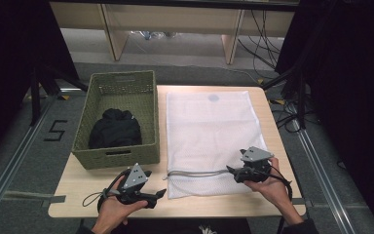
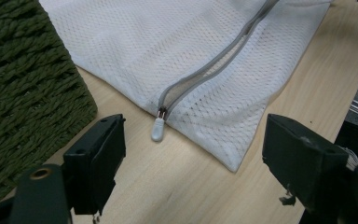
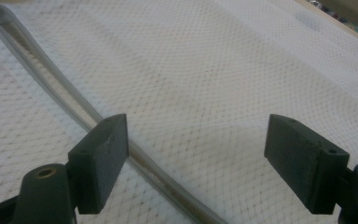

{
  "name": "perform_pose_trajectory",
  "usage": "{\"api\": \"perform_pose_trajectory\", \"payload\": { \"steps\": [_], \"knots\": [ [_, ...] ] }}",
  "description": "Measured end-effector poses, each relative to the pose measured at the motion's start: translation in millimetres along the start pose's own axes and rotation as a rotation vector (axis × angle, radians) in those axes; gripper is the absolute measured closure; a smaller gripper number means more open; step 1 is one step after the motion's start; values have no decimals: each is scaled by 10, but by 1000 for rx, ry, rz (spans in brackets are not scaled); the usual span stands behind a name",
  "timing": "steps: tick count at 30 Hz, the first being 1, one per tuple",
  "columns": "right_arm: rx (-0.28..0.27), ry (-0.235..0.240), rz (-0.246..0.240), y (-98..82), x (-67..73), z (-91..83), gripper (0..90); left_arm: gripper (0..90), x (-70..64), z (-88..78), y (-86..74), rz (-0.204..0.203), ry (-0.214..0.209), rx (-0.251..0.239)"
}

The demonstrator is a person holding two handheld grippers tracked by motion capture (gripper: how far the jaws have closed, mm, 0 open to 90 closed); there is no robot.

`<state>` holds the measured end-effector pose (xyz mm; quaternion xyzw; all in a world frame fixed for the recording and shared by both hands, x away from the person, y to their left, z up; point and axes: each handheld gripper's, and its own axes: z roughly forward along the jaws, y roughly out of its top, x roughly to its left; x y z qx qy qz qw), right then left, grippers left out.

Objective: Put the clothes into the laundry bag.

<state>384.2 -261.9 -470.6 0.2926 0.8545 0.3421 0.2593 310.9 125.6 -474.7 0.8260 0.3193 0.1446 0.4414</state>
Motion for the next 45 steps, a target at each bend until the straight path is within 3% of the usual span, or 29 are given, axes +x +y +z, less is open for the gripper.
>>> {"api": "perform_pose_trajectory", "payload": {
  "steps": [1, 4, 8, 11, 13, 16, 18, 19, 21, 25, 27, 28, 30, 31, 33, 36, 38, 39, 42, 45],
  "knots": [
    [4, 5, -8, 17, 10, 36, 232, 212, -11, 12, 0, -15, 0, -12],
    [25, 26, -18, 75, 21, 148, 232, 211, -16, 9, 2, -11, 13, -1],
    [91, 67, -40, 116, 44, 325, 232, 211, -7, 12, 3, -4, 11, 10],
    [118, 100, -86, 146, 83, 429, 234, 212, -6, 14, 0, -5, 6, 9],
    [120, 105, -100, 155, 101, 448, 239, 212, -14, 17, -3, -12, 6, -2],
    [159, 104, -143, 150, 142, 515, 255, 212, 12, 7, 3, 8, 5, 25],
    [180, 105, -135, 145, 132, 518, 273, 212, 7, 11, -5, 4, 1, 21],
    [195, 99, -167, 151, 91, 522, 282, 211, 6, 15, -5, 4, 12, 16],
    [214, 78, -136, 138, 65, 532, 324, 212, 8, 20, -3, -8, 19, 16],
    [223, 49, -154, 123, -28, 534, 471, 213, 21, 6, 0, 6, 13, 27],
    [218, 54, -161, 120, -62, 547, 484, 217, 21, 9, -1, 2, 13, 25],
    [220, 51, -113, 110, -79, 555, 542, 218, 12, 16, -1, -7, 15, 20],
    [224, 38, -125, 116, -101, 563, 579, 219, 20, 3, -1, 9, 12, 32],
    [224, 69, -128, 119, -115, 580, 600, 221, 20, 3, -1, 9, 12, 32],
    [224, 40, -146, 146, -114, 601, 640, 224, 23, 4, 4, 1, 18, 28],
    [233, 42, -158, 188, -129, 652, 703, 227, 24, 1, -2, 2, 23, 27],
    [226, 57, -149, 208, -132, 698, 729, 233, 23, 14, -2, -16, 22, 0],
    [232, 61, -127, 218, -122, 710, 731, 233, 27, 7, 2, -9, 26, 8],
    [233, 69, -125, 238, -115, 730, 764, 233, 48, -3, 1, 21, 21, 20],
    [226, 60, -134, 261, -109, 761, 817, 234, 33, -4, 5, -19, 30, 3]
  ]
}}
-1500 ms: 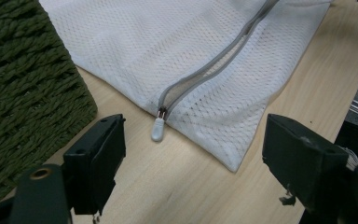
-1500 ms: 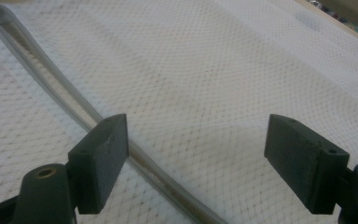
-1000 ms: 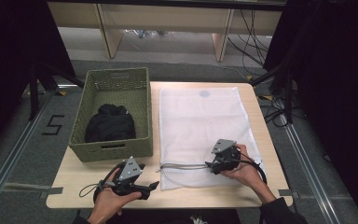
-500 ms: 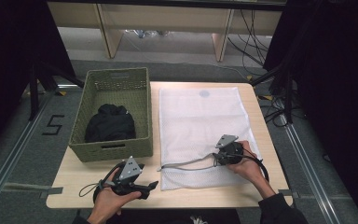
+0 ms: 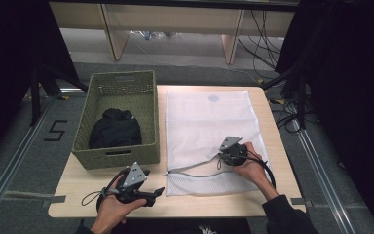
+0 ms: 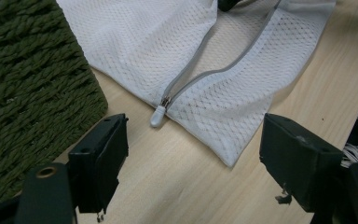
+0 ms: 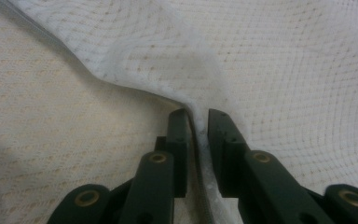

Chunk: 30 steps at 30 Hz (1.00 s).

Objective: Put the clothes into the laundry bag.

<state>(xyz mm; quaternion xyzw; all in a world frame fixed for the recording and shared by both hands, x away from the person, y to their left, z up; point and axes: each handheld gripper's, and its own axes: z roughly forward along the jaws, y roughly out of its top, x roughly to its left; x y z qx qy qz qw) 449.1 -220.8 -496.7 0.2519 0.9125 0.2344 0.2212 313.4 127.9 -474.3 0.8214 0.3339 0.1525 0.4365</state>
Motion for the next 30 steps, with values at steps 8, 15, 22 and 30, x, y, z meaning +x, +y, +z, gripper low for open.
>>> {"api": "perform_pose_trajectory", "payload": {
  "steps": [8, 15, 22, 30],
  "knots": [
    [-16, -9, 8, 21, 0, -2, 873, 234, 35, 26, 26, 20, -12, 2],
    [-20, -12, 29, 16, -11, -9, 900, 238, 38, 43, 30, -6, -18, -6],
    [-40, -33, 24, 69, -3, -67, 900, 237, 28, 9, 34, 13, -6, -1],
    [-85, -40, 47, 106, -53, -137, 900, 232, 50, -61, 102, -3, -14, -39]
  ]
}}
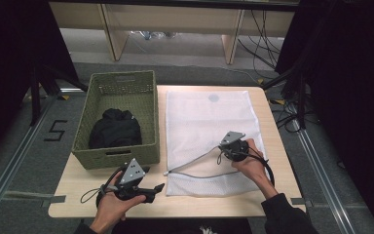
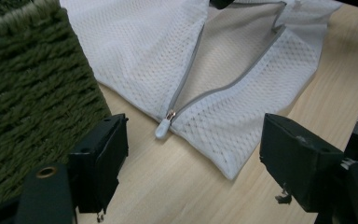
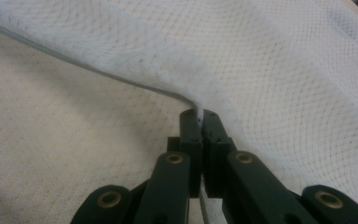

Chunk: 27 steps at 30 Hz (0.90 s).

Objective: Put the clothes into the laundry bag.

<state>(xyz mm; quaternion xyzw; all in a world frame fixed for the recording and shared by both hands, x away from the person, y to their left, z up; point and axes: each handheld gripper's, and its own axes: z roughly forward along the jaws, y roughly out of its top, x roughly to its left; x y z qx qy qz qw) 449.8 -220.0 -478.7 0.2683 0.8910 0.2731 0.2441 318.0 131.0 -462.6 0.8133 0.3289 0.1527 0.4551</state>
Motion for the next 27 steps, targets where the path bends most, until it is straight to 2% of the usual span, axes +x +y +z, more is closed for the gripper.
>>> {"api": "perform_pose_trajectory", "payload": {
  "steps": [1, 2, 5, 8, 10, 11, 12, 13, 14, 16, 19, 20, 22, 23, 24, 25, 26, 27],
  "knots": [
    [-6, -1, 1, 8, -6, -11, 900, 232, 0, 0, 0, 0, 0, 0],
    [-6, -1, 1, 8, -6, -11, 900, 232, -13, -4, 13, -16, -3, -21],
    [-27, 4, 20, 32, -31, -58, 900, 231, -10, -61, 88, -10, -2, -32],
    [-43, 2, 8, 46, -58, -74, 900, 231, 6, -145, 168, -25, 8, -59],
    [-36, -5, 9, 50, -60, -89, 900, 232, 47, -227, 241, -34, 27, -81],
    [-37, -7, 17, 56, -63, -98, 900, 231, 100, -285, 291, -33, 55, -85],
    [-37, -7, 17, 56, -63, -98, 900, 230, 100, -285, 291, -33, 55, -85],
    [-47, -8, 3, 79, -95, -116, 900, 229, 157, -333, 335, -57, 76, -80],
    [-49, -13, 11, 96, -100, -133, 900, 230, 157, -333, 335, -57, 76, -80],
    [-58, -18, -1, 141, -117, -170, 900, 230, 245, -394, 386, -89, 100, -70],
    [-56, -23, 10, 178, -121, -196, 900, 229, 301, -426, 421, -82, 117, -60],
    [-58, -28, -13, 192, -140, -201, 900, 230, 330, -444, 448, -83, 129, -50],
    [-61, -27, -4, 230, -140, -221, 900, 231, 416, -479, 521, -87, 151, -40],
    [-70, -30, -22, 245, -154, -224, 900, 230, 416, -479, 521, -87, 151, -40],
    [-73, -29, -22, 259, -163, -232, 900, 229, 491, -503, 580, -91, 175, -35],
    [-73, -29, -22, 259, -163, -232, 900, 229, 491, -503, 580, -91, 175, -35],
    [-85, -35, -14, 294, -182, -254, 900, 229, 589, -510, 636, -89, 187, -13],
    [-85, -35, -14, 294, -182, -254, 900, 228, 589, -510, 636, -89, 187, -13]
  ]
}}
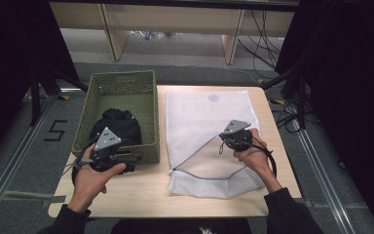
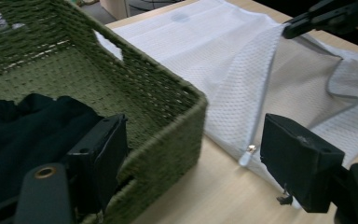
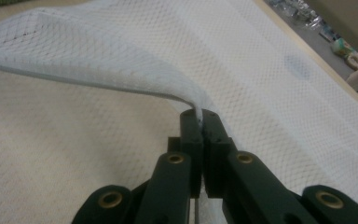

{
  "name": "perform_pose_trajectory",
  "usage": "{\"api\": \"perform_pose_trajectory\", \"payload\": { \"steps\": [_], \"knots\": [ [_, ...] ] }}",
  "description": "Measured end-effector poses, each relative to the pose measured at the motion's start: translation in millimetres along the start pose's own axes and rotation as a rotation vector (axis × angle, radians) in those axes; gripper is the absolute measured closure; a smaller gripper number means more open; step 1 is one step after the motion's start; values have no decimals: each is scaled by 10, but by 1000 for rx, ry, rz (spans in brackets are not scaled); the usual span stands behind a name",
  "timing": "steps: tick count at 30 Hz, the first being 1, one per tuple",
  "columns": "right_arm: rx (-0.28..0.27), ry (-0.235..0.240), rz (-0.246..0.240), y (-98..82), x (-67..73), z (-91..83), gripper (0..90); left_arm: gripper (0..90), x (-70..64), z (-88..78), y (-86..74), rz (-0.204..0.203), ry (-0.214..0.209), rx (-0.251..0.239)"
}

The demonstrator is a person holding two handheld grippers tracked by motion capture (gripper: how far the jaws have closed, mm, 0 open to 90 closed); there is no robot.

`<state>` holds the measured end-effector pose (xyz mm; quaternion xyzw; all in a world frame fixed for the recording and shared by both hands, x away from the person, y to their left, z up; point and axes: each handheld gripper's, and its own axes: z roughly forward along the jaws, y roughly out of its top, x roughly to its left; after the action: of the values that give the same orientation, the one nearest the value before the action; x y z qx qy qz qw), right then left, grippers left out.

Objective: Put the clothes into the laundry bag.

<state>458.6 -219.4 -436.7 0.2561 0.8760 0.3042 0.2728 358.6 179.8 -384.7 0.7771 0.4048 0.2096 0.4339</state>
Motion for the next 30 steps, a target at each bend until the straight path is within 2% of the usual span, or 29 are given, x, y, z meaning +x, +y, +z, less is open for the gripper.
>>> {"api": "perform_pose_trajectory", "payload": {
  "steps": [1, 2, 3, 4, 5, 6, 7, 9, 10, 11, 12, 13, 14, 15, 16, 17, 19, 20, 21, 23, 24, 25, 27, 28, 29, 30],
  "knots": [
    [-5, -1, 4, 29, -13, -13, 900, 226, 90, 18, 63, 8, 18, 29],
    [-5, -1, 4, 29, -13, -13, 900, 226, 90, 18, 63, 8, 18, 29],
    [-14, -8, 16, 57, -38, -33, 900, 224, 176, 48, 125, 30, 17, 77],
    [-28, -11, -12, 67, -70, -31, 900, 225, 227, 70, 152, 42, 17, 97],
    [-20, -11, 16, 76, -66, -49, 900, 226, 268, 103, 175, 37, 24, 100],
    [-31, -15, 19, 82, -73, -53, 900, 226, 268, 103, 175, 37, 24, 100],
    [-33, -11, 3, 91, -88, -56, 900, 227, 368, 146, 238, 43, 41, 151],
    [-39, -14, -3, 99, -106, -57, 900, 228, 475, 213, 287, 46, 60, 185],
    [-39, -15, 3, 100, -110, -58, 900, 227, 528, 255, 304, 30, 72, 190],
    [-27, -15, 28, 102, -95, -68, 900, 227, 583, 296, 322, 14, 67, 207],
    [-27, -15, 28, 102, -95, -68, 900, 225, 583, 296, 322, 14, 67, 207],
    [-41, -9, -6, 108, -109, -53, 900, 217, 657, 357, 347, 5, 68, 235],
    [-39, -10, 0, 110, -107, -44, 900, 208, 745, 468, 389, -31, 64, 269],
    [-28, -8, 19, 109, -95, -43, 900, 202, 786, 533, 416, -39, 66, 277],
    [-28, -8, 19, 109, -95, -43, 900, 207, 786, 533, 416, -39, 66, 277],
    [-36, -14, 5, 111, -102, -28, 900, 207, 822, 627, 436, -48, 84, 267],
    [-30, -5, -3, 114, -92, -26, 900, 211, 920, 791, 482, -9, 132, 331],
    [-30, -5, -3, 114, -92, -26, 900, 210, 920, 791, 482, -9, 132, 331],
    [-25, 0, -1, 111, -92, -19, 900, 207, 1000, 888, 490, -37, 146, 370],
    [-26, -1, 0, 111, -93, -13, 900, 202, 1077, 976, 487, -35, 161, 425],
    [-26, -1, -1, 110, -93, -13, 900, 202, 1077, 976, 487, -35, 161, 425],
    [-26, -1, -1, 110, -93, -13, 900, 202, 1119, 1034, 476, -33, 169, 446],
    [-18, 2, 13, 99, -87, -4, 900, 194, 1180, 1155, 431, -59, 170, 458],
    [-17, 3, 14, 97, -91, 1, 900, 193, 1180, 1155, 431, -59, 170, 458],
    [-16, 7, 16, 97, -90, 5, 900, 193, 1188, 1245, 405, -57, 146, 474],
    [-27, 7, -15, 99, -104, 17, 900, 194, 1188, 1288, 398, -62, 127, 469]
  ]
}}
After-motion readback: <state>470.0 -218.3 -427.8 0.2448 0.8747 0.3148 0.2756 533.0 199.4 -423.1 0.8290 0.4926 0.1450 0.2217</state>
